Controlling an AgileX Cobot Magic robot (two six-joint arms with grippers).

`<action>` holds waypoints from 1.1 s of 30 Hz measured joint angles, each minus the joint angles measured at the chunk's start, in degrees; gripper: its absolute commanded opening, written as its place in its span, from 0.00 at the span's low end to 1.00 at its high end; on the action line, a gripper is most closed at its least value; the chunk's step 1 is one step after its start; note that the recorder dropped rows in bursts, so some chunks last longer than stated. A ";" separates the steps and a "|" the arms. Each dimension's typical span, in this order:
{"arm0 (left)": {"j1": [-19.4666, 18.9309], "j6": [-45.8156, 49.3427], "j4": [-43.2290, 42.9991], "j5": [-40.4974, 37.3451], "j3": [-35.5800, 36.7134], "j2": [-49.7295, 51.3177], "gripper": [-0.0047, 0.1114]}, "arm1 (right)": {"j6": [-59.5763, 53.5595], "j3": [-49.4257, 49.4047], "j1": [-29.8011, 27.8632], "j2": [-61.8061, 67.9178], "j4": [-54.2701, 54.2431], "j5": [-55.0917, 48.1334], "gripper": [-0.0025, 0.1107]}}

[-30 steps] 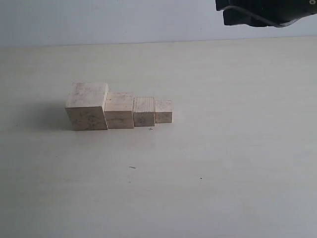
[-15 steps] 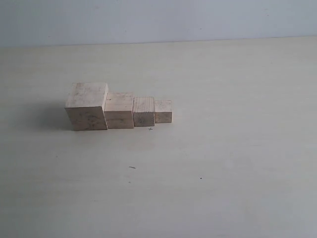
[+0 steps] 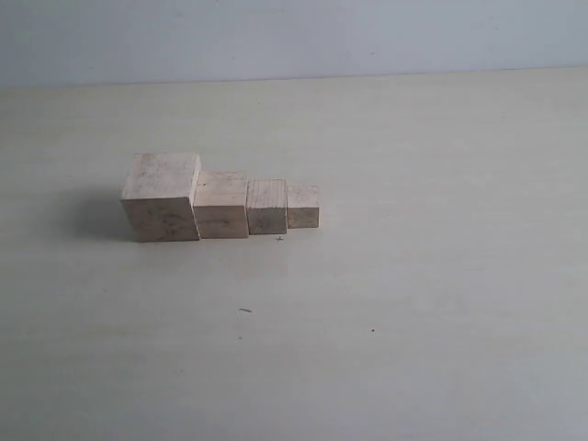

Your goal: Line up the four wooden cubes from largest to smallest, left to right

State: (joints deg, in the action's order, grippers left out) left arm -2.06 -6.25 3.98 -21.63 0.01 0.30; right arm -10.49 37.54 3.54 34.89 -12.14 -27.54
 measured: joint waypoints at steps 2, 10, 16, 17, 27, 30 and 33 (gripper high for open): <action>0.00 0.00 0.00 0.00 0.00 0.00 0.04 | 0.00 -5.76 -0.79 -7.28 1.19 2.33 0.02; 0.00 0.00 0.00 0.00 0.00 0.00 0.04 | 1.41 -20.90 -0.81 -15.78 1.56 8.55 0.02; 0.00 0.00 0.00 0.00 0.00 0.00 0.04 | 4.66 -31.72 -0.47 -25.66 1.56 12.95 0.02; 0.00 0.00 0.00 0.00 0.00 0.00 0.04 | 4.71 -32.58 -0.47 -26.90 1.56 12.95 0.02; 0.00 0.00 0.00 0.00 0.00 0.00 0.04 | 5.32 -37.27 -0.47 -34.48 1.84 12.77 0.02; 0.00 0.00 0.00 0.00 0.00 0.00 0.04 | 5.43 -37.27 -0.47 -34.52 2.87 12.38 0.02; 0.00 0.00 0.00 0.00 0.00 0.00 0.04 | 5.52 -37.27 -0.47 -34.52 4.11 11.28 0.02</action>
State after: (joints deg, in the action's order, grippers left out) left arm -2.06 -6.25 3.98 -21.63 0.01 0.30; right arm -4.97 0.27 3.08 0.37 -8.02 -16.26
